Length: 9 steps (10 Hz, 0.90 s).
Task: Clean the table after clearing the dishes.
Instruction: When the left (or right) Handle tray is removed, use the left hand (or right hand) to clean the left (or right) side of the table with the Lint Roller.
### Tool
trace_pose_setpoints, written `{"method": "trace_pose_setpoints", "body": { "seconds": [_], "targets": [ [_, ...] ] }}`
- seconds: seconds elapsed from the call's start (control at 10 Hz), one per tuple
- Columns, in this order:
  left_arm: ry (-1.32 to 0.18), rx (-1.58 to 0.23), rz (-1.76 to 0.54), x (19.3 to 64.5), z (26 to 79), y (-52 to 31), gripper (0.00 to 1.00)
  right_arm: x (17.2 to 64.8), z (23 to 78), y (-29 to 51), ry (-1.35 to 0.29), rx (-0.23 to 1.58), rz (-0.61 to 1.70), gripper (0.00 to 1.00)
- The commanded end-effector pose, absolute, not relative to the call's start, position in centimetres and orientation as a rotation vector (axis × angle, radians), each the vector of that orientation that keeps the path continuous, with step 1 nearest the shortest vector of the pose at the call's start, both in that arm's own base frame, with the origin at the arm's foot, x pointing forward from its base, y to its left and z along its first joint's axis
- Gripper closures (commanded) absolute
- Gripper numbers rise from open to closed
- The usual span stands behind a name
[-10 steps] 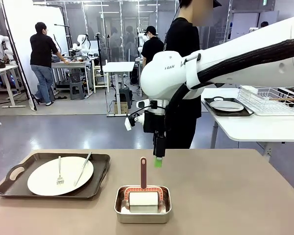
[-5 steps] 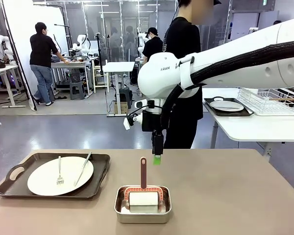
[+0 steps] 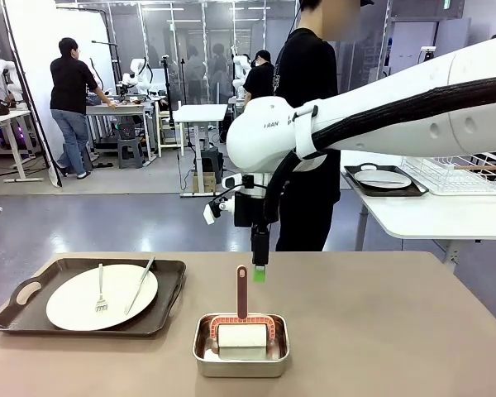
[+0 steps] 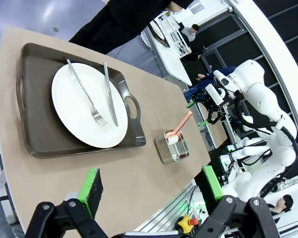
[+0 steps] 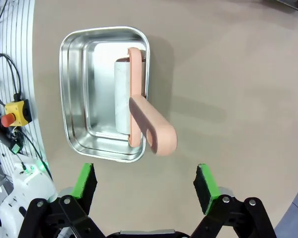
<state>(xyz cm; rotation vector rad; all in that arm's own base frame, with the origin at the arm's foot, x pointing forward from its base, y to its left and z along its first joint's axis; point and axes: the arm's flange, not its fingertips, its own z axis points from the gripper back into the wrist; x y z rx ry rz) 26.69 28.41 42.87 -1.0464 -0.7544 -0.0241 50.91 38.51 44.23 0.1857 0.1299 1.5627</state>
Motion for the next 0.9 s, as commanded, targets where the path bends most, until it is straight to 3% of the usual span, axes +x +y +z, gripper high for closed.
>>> {"method": "trace_pose_setpoints", "body": {
  "seconds": [0.0, 0.8],
  "targets": [
    [-0.762, -1.059, -0.023, 26.5, 42.9, 28.5, 0.0, 50.8, 43.3, 40.2, 0.138, 0.172, 1.534, 0.0],
    [-0.762, -1.059, -0.023, 26.5, 42.9, 28.5, 0.0, 49.6, 40.1, 42.1, 0.207, 0.182, 1.555, 0.0]
  ]
}}
